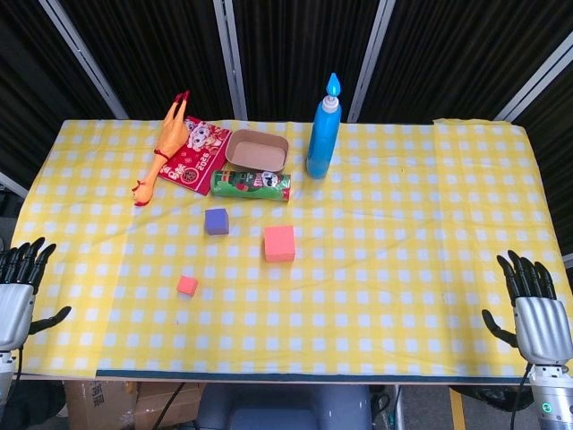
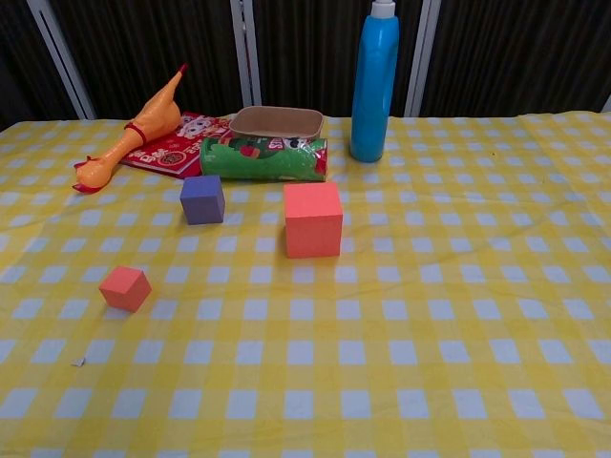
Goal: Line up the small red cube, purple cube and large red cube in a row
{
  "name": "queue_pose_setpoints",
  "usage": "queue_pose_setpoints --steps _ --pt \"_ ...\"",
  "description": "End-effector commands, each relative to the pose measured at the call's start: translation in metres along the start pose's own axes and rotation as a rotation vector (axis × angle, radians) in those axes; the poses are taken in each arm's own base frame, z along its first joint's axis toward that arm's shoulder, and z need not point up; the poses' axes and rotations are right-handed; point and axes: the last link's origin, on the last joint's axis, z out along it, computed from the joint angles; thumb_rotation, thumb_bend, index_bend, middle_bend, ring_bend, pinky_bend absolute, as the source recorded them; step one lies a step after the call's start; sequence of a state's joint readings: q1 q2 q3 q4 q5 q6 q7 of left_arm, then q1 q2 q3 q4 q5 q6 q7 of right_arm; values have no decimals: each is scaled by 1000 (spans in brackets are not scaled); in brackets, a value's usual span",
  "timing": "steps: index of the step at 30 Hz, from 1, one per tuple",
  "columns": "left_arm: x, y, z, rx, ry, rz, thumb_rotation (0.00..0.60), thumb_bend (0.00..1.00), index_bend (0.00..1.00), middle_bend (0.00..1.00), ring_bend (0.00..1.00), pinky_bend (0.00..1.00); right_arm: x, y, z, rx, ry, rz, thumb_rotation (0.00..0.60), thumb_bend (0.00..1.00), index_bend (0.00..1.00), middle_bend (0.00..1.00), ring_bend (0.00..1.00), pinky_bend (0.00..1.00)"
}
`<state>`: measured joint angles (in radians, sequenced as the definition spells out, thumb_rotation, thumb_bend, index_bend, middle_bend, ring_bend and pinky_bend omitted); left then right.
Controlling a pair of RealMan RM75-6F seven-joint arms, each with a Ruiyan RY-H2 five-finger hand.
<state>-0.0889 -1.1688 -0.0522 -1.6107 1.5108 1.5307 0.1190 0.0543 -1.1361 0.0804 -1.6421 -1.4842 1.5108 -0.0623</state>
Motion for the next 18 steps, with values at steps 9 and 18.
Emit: queue_pose_setpoints --steps 9,18 --pt "2 2 7 8 -2 -32 600 149 0 0 0 32 0 0 -2 -1 0 4 600 367 0 0 0 36" --pt "30 27 86 -2 -31 -97 600 237 100 0 0 59 -1 0 0 -6 -15 20 600 367 0 0 0 36"
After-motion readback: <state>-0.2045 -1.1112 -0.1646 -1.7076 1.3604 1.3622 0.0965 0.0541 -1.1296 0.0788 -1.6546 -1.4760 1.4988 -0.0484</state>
